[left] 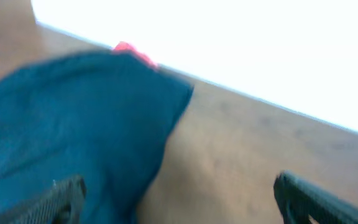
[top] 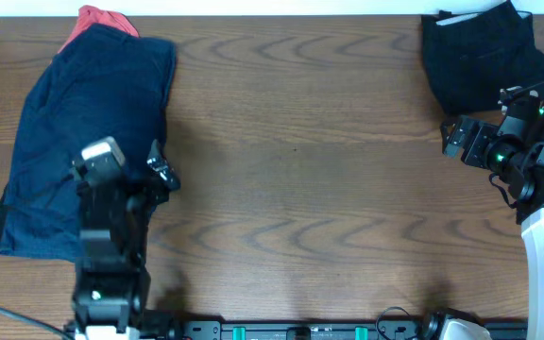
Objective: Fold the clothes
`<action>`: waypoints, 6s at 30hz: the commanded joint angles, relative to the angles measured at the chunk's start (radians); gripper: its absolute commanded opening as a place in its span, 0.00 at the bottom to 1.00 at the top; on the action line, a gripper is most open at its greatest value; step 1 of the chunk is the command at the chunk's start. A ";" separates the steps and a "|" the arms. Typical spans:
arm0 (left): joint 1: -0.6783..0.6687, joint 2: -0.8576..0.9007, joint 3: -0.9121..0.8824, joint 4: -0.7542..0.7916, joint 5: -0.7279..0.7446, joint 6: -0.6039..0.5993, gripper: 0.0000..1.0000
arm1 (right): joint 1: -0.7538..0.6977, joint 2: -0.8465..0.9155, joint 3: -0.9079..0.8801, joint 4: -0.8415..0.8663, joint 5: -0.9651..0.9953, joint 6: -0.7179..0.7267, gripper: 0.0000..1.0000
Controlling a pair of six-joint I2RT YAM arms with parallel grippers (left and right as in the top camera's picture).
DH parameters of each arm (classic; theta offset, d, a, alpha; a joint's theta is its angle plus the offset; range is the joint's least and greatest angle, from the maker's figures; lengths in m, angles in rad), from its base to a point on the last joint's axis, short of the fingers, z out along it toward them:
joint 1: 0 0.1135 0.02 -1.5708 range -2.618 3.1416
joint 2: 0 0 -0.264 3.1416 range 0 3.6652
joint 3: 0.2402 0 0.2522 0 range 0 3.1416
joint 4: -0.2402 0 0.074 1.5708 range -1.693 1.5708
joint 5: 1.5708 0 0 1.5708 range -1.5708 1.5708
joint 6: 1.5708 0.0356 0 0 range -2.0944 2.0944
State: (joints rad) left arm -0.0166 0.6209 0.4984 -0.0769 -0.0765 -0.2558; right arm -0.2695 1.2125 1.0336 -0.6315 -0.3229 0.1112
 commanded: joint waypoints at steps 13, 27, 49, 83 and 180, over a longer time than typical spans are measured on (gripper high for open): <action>0.119 -0.436 -0.451 0.232 0.070 0.045 0.98 | 0.009 -0.006 0.004 -0.001 -0.010 0.007 0.99; 0.145 -0.568 -0.494 0.002 0.068 0.065 0.98 | 0.009 -0.006 0.004 -0.001 -0.010 0.007 0.99; 0.145 -0.596 -0.494 0.005 0.069 0.064 0.98 | 0.009 -0.006 0.004 -0.001 -0.010 0.007 0.99; 0.145 -0.596 -0.494 0.005 0.069 0.064 0.98 | 0.220 -0.609 -0.437 0.386 0.105 -0.068 0.99; 0.145 -0.596 -0.494 0.005 0.069 0.064 0.98 | 0.322 -1.208 -1.028 0.570 0.185 -0.068 0.99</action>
State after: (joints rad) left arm 0.1234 0.0235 0.0235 -0.0330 0.0013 -0.2050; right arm 0.0448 0.0147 0.0116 -0.0628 -0.1474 0.0555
